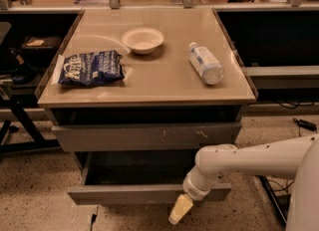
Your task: Open middle drawer
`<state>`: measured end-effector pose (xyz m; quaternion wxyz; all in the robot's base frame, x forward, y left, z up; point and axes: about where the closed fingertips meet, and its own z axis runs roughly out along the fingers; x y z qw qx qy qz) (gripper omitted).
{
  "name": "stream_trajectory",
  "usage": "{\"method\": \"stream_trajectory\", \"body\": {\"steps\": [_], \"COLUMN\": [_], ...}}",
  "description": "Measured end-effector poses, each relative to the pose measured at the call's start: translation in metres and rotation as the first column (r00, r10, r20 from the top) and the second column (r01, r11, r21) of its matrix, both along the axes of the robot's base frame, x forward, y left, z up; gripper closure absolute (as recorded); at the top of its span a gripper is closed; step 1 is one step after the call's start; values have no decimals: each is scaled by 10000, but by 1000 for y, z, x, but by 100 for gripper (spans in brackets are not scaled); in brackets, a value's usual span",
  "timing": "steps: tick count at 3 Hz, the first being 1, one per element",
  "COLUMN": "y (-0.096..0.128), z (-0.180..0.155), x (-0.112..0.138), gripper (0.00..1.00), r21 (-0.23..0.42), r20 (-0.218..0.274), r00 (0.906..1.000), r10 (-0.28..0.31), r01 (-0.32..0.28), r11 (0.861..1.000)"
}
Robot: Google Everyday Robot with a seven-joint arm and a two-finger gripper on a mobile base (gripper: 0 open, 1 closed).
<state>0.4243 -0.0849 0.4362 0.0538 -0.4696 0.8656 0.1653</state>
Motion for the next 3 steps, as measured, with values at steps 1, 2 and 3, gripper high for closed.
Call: {"method": "stream_trajectory", "body": {"steps": [1, 2, 3], "y": [-8, -9, 2], "z": [15, 17, 18], "x": [-41, -45, -24], "gripper": [0, 0, 0], "r21": [-331, -369, 14], "r20": [-936, -1036, -602], "r00": [9956, 9946, 9979], "r10": [-31, -43, 226], "r01": [0, 4, -225], "r11": [9995, 9993, 9997]}}
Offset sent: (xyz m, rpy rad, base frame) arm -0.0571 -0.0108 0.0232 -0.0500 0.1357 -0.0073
